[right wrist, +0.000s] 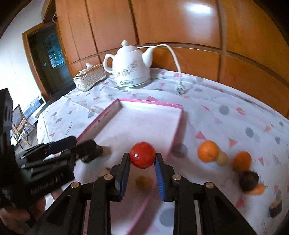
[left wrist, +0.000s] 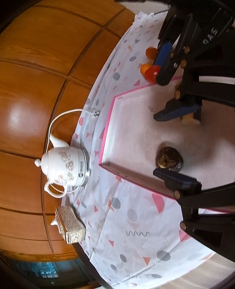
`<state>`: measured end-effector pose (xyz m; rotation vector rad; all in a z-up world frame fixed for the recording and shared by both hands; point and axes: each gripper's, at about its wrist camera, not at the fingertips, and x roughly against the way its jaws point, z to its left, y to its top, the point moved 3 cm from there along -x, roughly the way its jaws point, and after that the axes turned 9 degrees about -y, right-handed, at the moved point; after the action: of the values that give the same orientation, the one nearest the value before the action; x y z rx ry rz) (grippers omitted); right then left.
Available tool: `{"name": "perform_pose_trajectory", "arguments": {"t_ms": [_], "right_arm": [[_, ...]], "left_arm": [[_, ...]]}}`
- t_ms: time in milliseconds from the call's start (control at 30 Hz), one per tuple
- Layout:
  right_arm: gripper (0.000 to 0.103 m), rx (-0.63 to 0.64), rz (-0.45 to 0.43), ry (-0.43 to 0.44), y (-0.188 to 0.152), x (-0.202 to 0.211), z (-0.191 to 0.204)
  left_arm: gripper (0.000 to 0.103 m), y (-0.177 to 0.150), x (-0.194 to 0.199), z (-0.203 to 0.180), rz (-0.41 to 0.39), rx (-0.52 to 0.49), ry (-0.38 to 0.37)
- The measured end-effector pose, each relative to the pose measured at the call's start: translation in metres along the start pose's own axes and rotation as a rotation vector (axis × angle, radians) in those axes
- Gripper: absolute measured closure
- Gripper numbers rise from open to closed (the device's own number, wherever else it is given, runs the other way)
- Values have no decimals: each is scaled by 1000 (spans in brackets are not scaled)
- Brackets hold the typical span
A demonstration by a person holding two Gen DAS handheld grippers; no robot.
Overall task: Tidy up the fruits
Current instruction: 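Lower the dark fruit into the tray with the left tool while the right tool drops the tomato in, then move the left tool to the orange and grasp it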
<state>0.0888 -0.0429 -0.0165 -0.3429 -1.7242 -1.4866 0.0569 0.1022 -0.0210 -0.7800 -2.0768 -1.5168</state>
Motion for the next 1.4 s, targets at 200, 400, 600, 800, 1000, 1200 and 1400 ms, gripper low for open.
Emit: {"name": "perform_pose_trajectory", "arguments": {"t_ms": [200,400,600,800,1000,1200,1400], "right_arm": [[73,5,20,-9,-4,-8,9],[70,-12,17,-33,-14,-1,5],[67,-47,-19,-79,-18,15,-3],[66,-79,-47,-145,-27,29,-18],[66,-170,-42,-202,-46,43,-52],[66,-275,-13,-265,-68,49,-94],[66,-327,8,-303,-83,52,-118]], "left_arm": [[28,-4,5,10,-9,34,40],[20,-7,11,11,-22,46,69],[12,-10,17,8,-33,43,99],[1,-9,22,2,-39,30,117],[0,-8,22,-8,-38,5,127],[0,-7,23,-28,-45,-57,80],[0,-3,19,-50,-15,-83,-12]]}}
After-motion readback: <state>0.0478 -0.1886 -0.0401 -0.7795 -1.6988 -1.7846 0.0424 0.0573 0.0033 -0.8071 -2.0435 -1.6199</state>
